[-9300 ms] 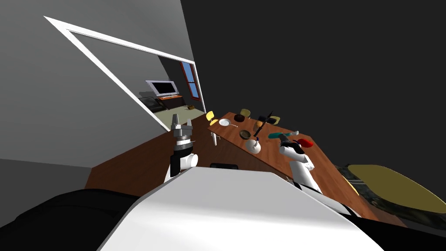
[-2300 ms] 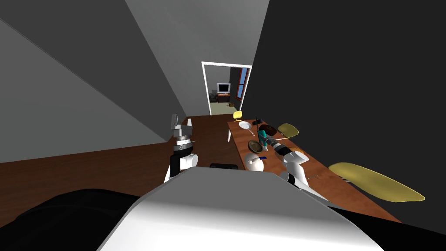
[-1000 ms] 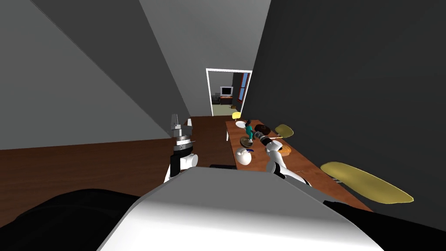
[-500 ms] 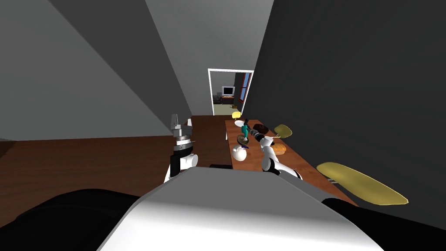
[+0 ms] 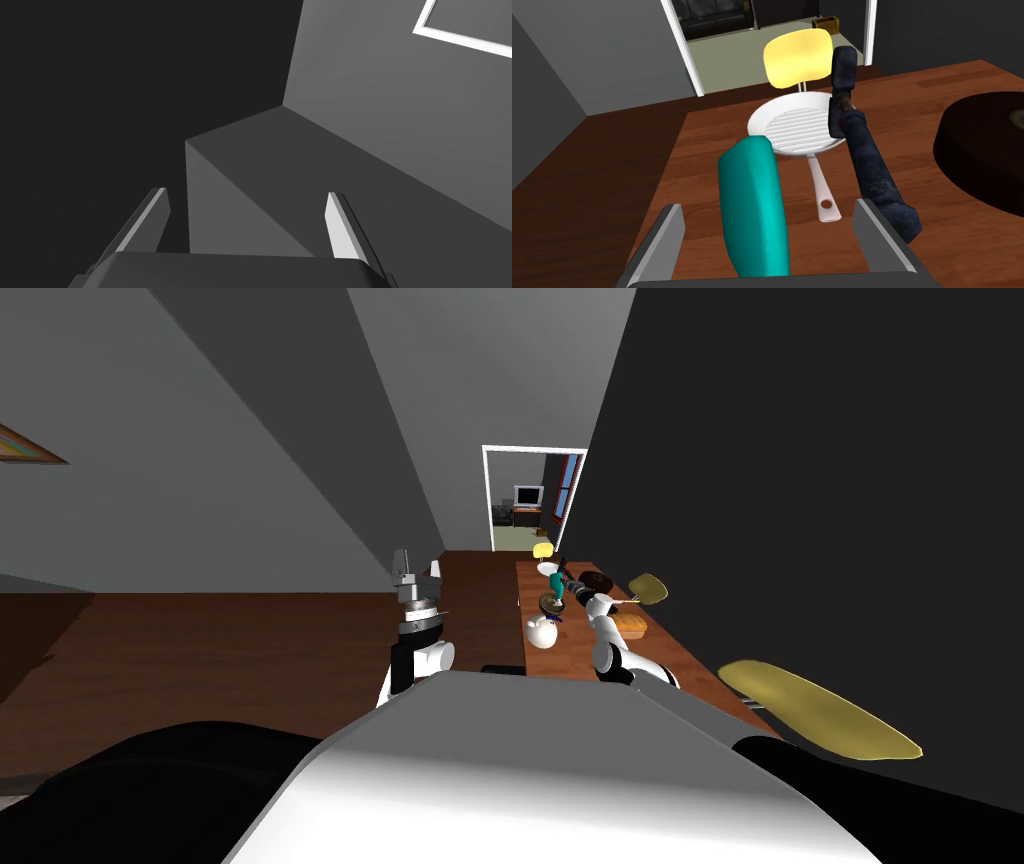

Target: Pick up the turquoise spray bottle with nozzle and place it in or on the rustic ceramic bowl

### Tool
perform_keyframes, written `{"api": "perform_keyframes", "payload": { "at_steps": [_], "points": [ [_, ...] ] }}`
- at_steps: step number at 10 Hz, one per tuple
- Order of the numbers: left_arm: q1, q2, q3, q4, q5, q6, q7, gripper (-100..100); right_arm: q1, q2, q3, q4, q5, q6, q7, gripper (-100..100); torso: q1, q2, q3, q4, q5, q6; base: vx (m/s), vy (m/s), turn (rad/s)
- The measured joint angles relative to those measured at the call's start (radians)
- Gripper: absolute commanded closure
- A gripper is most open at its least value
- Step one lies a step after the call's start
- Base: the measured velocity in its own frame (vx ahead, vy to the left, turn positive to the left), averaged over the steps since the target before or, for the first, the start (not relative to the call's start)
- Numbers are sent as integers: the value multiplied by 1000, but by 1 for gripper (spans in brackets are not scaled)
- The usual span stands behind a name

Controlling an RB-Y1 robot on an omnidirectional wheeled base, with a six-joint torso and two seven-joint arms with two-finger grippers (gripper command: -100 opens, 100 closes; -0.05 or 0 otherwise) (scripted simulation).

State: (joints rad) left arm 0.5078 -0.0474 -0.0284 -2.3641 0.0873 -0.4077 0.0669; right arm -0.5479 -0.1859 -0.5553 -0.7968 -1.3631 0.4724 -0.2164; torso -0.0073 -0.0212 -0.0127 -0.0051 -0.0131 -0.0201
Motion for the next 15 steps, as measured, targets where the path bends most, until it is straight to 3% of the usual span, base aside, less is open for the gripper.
{"api": "perform_keyframes", "payload": {
  "at_steps": [2, 4, 5, 6, 9, 12, 14, 15],
  "points": [
    [0, 0, 0, 0, 0, 0, 0, 0, -31, 1, 3, 46, 6, -50, 0, -100, 5, -5, -3, -1, 1, 0, -44, -61, 113],
    [0, 0, 0, 0, 0, 0, 0, 0, -134, 33, 30, 159, -5, -107, 40, -100, -3, 0, 0, -1, 2, -1, 1, 2, 16],
    [0, 0, 0, 0, 0, 0, 0, 0, -147, 38, 49, 153, 6, -133, 40, -100, -5, -1, -1, -1, 1, 0, 0, 0, 0],
    [0, 0, 0, 0, 0, 0, 0, 0, -135, 47, 70, 119, 44, -161, 4, -100, -5, -1, -1, -1, 1, 0, 3, -6, -17],
    [0, 0, 0, 0, 0, 0, 0, 0, -133, 50, 77, 111, 84, -223, -58, -100, -8, -1, 0, -1, 1, 0, 0, -5, 1],
    [0, 0, 0, 0, 0, 0, 0, 0, -133, 51, 77, 111, 83, -226, -58, -100, -10, 0, 0, -1, 1, 0, -3, 5, 18],
    [0, 0, 0, 0, 0, 0, 0, 0, -177, 25, 83, 135, 133, -218, -109, -100, -10, 0, 0, -1, 1, 0, -2, 4, 11],
    [0, 0, 0, 0, 0, 0, 0, 0, -197, 15, 81, 159, 115, -217, -102, -100, -11, -1, 0, -1, 1, 0, -4, 7, 20]
  ]
}}
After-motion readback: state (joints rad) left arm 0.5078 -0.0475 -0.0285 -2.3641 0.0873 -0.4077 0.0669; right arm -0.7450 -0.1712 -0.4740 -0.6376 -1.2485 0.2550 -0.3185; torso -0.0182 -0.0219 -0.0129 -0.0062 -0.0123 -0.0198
